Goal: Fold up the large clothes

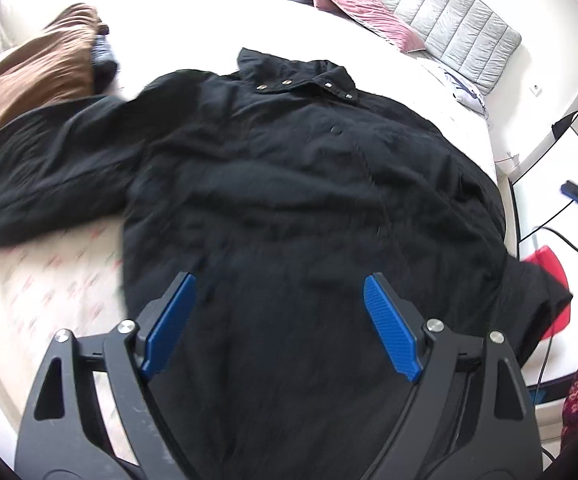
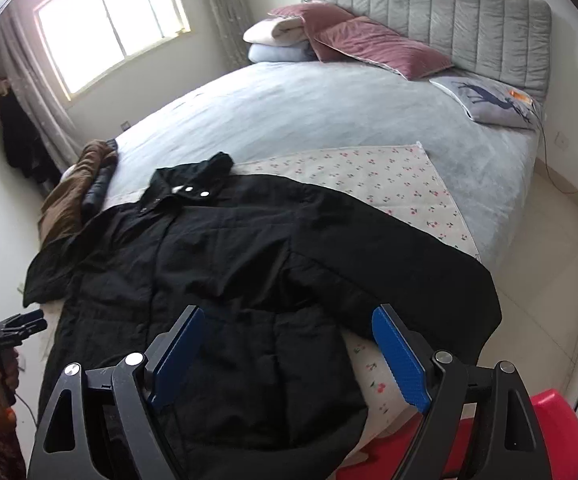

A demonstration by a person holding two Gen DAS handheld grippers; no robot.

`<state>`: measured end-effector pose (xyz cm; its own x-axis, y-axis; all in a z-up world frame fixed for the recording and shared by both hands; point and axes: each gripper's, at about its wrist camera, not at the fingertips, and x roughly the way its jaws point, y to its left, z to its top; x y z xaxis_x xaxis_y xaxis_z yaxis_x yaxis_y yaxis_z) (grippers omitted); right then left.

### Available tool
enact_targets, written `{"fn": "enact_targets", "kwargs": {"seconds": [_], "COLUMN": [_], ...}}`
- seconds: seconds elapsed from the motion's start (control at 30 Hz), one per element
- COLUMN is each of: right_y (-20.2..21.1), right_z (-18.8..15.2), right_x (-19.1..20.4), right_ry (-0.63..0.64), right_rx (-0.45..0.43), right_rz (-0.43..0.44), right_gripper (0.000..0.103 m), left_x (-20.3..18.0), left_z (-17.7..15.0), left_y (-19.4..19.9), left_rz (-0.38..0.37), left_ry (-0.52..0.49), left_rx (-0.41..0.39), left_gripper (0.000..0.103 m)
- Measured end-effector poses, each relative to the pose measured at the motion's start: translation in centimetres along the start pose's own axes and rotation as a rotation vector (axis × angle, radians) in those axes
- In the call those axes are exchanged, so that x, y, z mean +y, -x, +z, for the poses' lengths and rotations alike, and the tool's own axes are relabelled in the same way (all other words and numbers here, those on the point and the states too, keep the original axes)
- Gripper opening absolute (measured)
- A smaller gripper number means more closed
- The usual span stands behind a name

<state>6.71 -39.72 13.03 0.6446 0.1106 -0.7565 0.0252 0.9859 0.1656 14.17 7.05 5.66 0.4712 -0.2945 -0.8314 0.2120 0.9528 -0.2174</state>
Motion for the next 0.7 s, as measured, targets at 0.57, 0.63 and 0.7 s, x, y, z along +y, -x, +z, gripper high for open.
{"fn": "enact_targets", "kwargs": {"seconds": [0.57,0.63,0.7], "right_y": [-1.7,-3.5,-4.9], "right_z": [-15.2,-17.0,-18.6], "right_x": [-3.3,-5.3,-7.3], "right_ry": [-0.142,-0.206,-0.276], "right_rx": [0.213,0.233,0.241], "right_rz": [0.016,0.000,0.005], "right_gripper": [0.093,0.093,0.093], "left_x": [7.0,6.3,5.4], "left_z": [-16.0,-17.2,-18.2], "left_y": [1.5,1.0,0.9], "left_rz": [-0.095,-0.168,-0.238], "left_ry": [0.220,0.220,0.225], "left_rx": [0.191,0.207,0.208], "left_gripper": [0.086,0.085,0.083]}}
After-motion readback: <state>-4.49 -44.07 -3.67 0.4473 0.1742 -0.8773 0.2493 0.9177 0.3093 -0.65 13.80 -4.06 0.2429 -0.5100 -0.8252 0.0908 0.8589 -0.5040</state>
